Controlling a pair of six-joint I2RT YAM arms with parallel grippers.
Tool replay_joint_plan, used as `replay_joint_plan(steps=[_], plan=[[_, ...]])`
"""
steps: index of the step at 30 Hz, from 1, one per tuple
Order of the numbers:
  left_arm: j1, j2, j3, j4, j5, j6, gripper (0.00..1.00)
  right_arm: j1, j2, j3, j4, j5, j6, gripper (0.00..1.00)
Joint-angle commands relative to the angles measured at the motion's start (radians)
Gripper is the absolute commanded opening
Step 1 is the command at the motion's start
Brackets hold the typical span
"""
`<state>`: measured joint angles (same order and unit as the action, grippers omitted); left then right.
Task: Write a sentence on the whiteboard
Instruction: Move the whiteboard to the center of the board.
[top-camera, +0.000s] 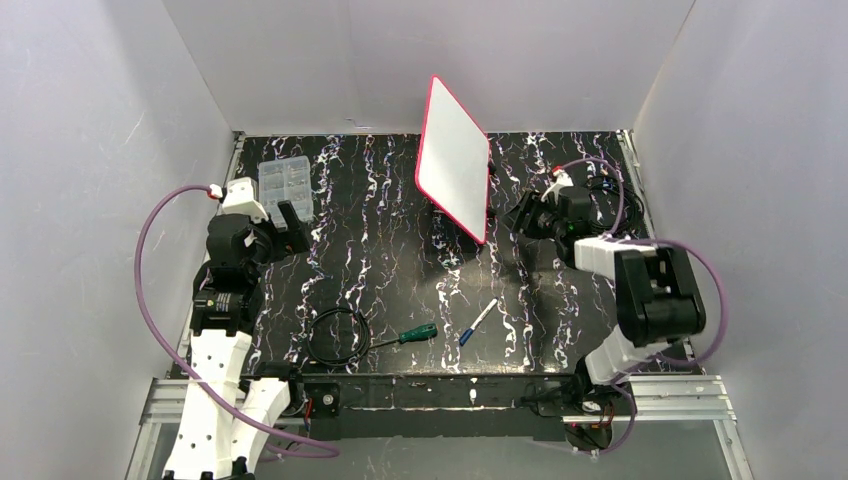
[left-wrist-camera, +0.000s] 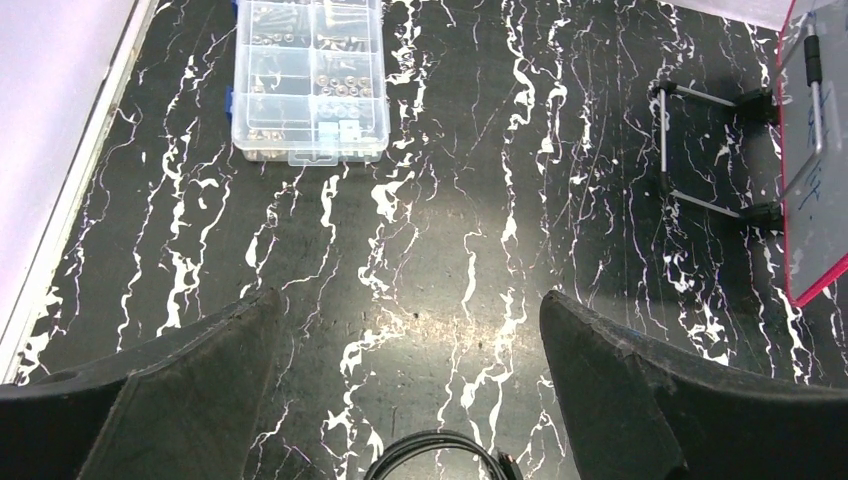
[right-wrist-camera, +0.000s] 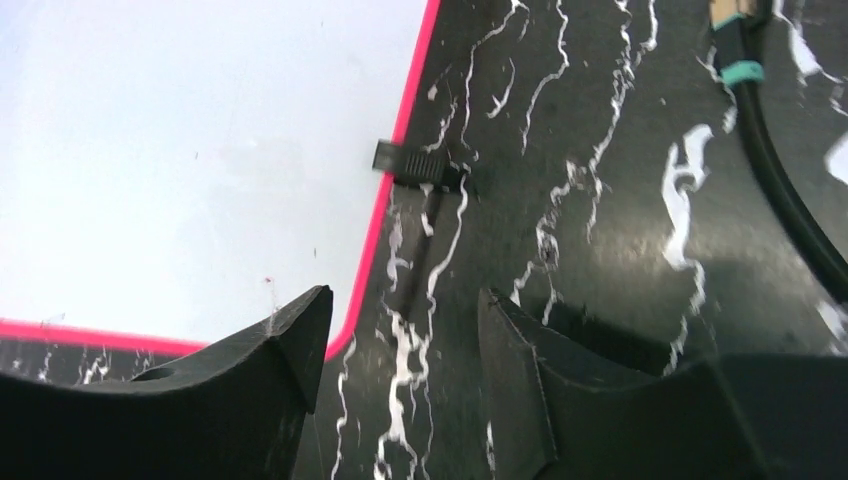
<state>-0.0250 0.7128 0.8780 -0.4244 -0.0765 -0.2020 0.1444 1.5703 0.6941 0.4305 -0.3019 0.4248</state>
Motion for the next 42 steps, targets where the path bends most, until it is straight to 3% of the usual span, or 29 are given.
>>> replay_joint_plan(steps=[1, 8, 16, 26, 42], plan=[[0.005, -0.004, -0.001, -0.002, 0.041, 0.013, 0.99, -0.003, 0.138, 0.111, 0.196, -0.089, 0.114, 0.61], [0.005, -0.003, -0.001, 0.0, 0.05, 0.013, 0.99, -0.003, 0.363, 0.277, 0.259, -0.119, 0.178, 0.53], [0.006, 0.009, 0.001, 0.0, 0.062, 0.014, 0.99, -0.002, 0.467, 0.318, 0.286, -0.166, 0.219, 0.44], [0.005, 0.022, 0.004, -0.003, 0.073, 0.01, 0.99, 0.001, 0.455, 0.204, 0.338, -0.224, 0.243, 0.34], [0.005, 0.019, 0.006, -0.011, 0.069, 0.004, 0.99, 0.072, 0.325, 0.034, 0.347, -0.221, 0.214, 0.32]])
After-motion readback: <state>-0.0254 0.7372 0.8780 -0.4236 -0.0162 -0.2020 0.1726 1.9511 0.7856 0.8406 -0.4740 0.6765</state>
